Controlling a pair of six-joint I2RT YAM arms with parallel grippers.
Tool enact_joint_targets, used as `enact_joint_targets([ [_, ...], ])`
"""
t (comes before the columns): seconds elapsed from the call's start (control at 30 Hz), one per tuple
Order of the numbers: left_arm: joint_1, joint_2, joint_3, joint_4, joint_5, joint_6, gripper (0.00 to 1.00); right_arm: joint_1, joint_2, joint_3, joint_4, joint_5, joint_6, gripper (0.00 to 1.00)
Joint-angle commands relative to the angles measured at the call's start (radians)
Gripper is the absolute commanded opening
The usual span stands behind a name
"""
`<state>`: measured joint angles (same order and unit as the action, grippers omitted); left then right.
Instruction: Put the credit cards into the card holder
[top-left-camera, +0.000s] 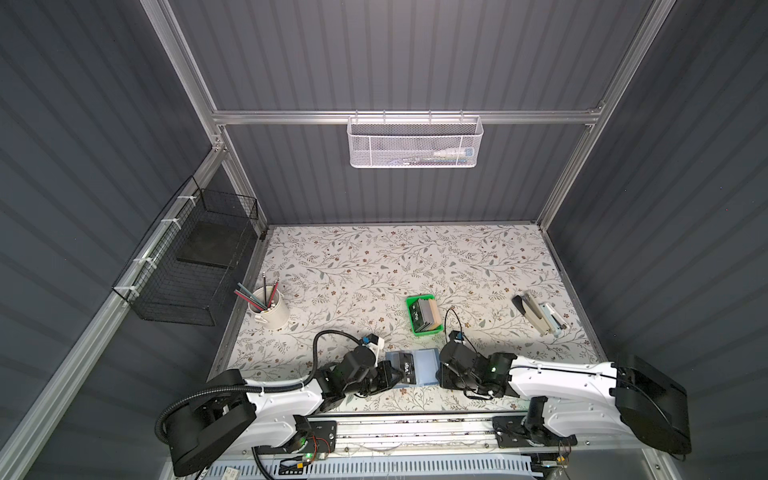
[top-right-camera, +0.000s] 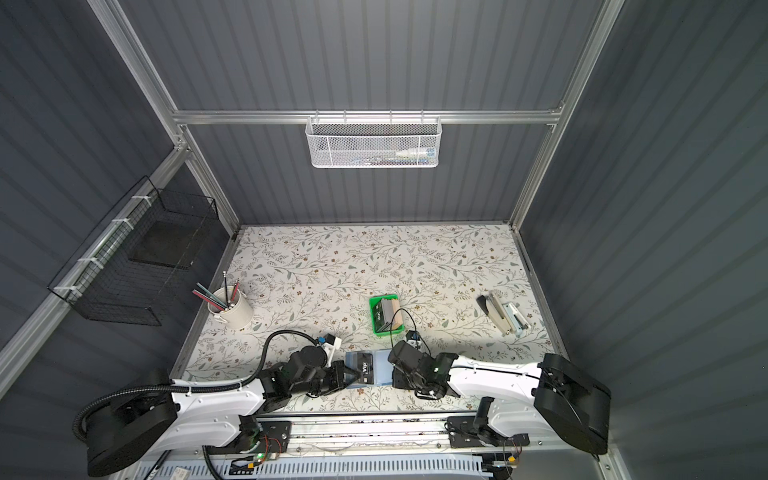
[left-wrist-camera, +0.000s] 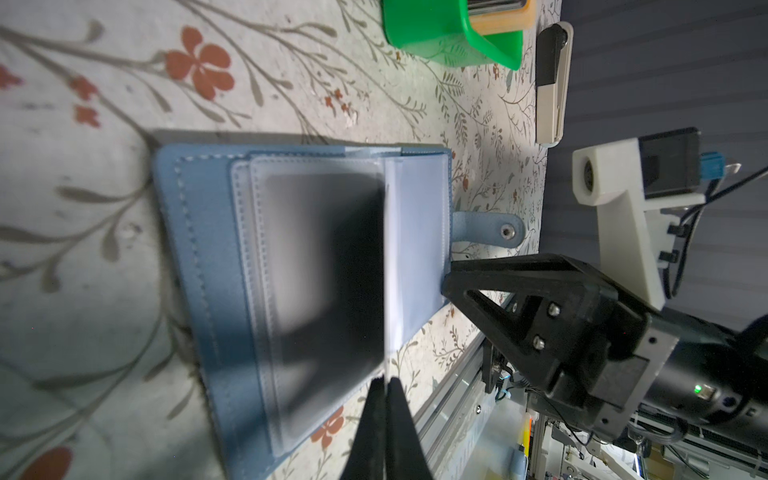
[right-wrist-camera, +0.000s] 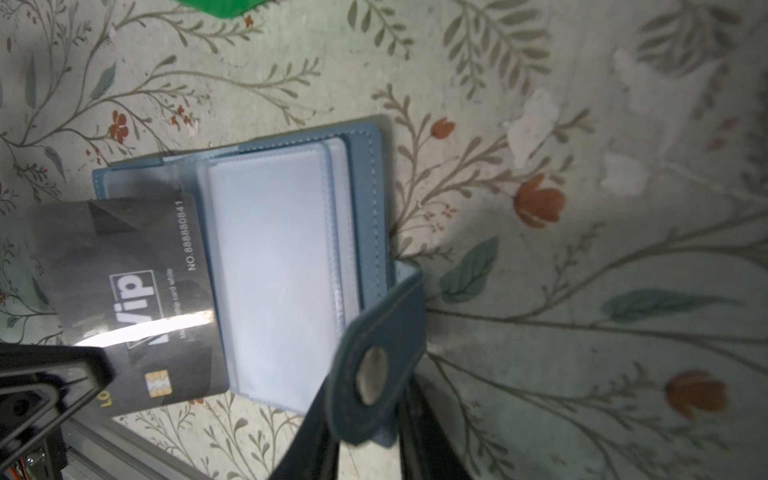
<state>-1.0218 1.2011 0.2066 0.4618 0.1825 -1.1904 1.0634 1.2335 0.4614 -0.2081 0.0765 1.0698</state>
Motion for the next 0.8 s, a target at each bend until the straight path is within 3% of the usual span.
enact_joint_targets([
  [0.0, -0.007, 0.01, 0.018, 0.01, -0.024, -0.006, 0.0, 0.005, 0.008, -0.009, -0.017, 0.018, 0.002, 0.26],
  [0.77, -0.017, 0.048, 0.02, 0.037, -0.042, -0.028, 0.0, 0.012, 0.023, -0.006, -0.013, 0.02, -0.001, 0.25],
])
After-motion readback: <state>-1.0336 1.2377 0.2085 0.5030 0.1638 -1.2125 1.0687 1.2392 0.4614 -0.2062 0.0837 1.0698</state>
